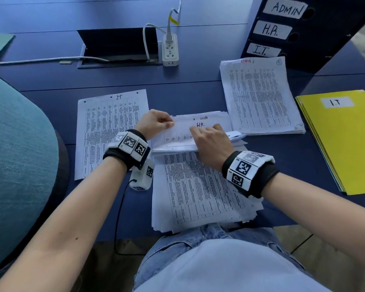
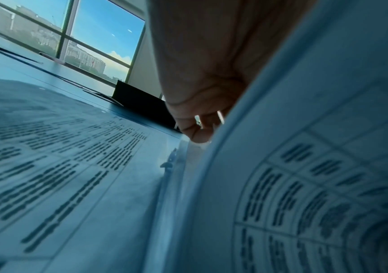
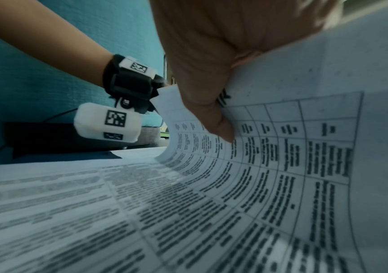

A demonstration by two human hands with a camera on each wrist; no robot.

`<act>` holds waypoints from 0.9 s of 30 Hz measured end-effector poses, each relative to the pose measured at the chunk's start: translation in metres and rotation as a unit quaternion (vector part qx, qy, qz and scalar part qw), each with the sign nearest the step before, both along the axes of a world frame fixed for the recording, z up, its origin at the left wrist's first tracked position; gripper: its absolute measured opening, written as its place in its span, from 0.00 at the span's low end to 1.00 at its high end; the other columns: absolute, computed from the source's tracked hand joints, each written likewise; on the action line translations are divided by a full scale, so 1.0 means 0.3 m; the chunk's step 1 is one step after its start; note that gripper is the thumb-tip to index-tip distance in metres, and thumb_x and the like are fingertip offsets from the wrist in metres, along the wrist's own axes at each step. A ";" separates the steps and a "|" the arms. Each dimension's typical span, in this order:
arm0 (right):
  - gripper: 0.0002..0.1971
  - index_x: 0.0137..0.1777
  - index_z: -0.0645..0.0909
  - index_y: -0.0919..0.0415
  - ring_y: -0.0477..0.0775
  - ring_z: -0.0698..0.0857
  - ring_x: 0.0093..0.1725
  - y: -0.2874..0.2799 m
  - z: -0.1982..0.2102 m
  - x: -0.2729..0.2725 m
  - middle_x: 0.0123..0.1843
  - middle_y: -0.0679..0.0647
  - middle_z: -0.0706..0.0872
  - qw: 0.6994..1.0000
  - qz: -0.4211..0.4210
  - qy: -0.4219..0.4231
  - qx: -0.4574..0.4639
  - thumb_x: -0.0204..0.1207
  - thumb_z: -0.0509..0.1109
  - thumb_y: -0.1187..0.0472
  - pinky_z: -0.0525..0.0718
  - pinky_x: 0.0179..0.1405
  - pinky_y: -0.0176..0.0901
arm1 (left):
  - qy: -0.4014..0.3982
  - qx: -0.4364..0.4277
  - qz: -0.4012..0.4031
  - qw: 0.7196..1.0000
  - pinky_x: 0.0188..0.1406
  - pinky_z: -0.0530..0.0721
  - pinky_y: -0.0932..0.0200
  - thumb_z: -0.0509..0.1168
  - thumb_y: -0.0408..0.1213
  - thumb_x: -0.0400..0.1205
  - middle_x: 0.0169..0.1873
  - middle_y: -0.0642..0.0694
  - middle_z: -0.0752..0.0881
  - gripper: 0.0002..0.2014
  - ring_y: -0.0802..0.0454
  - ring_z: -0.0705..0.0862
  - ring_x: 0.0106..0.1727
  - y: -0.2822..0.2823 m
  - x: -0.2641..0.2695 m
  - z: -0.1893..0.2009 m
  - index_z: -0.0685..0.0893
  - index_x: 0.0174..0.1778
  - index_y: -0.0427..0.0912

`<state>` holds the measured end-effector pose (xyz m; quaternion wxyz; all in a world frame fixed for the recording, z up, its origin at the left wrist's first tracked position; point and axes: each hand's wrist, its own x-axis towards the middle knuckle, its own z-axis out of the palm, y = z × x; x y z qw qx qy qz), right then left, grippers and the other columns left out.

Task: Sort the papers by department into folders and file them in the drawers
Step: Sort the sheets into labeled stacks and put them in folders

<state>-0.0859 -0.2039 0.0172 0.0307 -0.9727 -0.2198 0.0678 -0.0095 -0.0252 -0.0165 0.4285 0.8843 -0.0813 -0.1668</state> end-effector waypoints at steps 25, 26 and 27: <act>0.24 0.69 0.62 0.63 0.60 0.75 0.59 0.005 -0.059 -0.022 0.64 0.60 0.73 0.998 -0.047 0.008 -0.043 0.74 0.64 0.65 0.71 0.60 0.52 | -0.067 0.268 -0.072 0.958 0.71 0.68 0.43 0.59 0.45 0.84 0.71 0.45 0.73 0.24 0.44 0.69 0.71 -0.006 -0.006 -0.026 0.66 0.77 0.55; 0.26 0.70 0.61 0.63 0.61 0.74 0.60 0.004 -0.062 -0.017 0.65 0.60 0.71 0.998 -0.049 0.014 -0.048 0.73 0.64 0.64 0.71 0.61 0.53 | -0.079 0.284 -0.085 0.952 0.72 0.66 0.43 0.58 0.45 0.84 0.73 0.47 0.72 0.24 0.46 0.69 0.72 -0.004 -0.013 -0.024 0.64 0.77 0.56; 0.28 0.71 0.60 0.64 0.61 0.74 0.61 0.005 -0.063 -0.011 0.67 0.61 0.70 0.997 -0.051 0.018 -0.053 0.73 0.65 0.64 0.71 0.61 0.53 | -0.090 0.296 -0.094 0.946 0.72 0.65 0.44 0.59 0.44 0.84 0.74 0.49 0.71 0.25 0.47 0.69 0.72 -0.002 -0.018 -0.024 0.64 0.78 0.56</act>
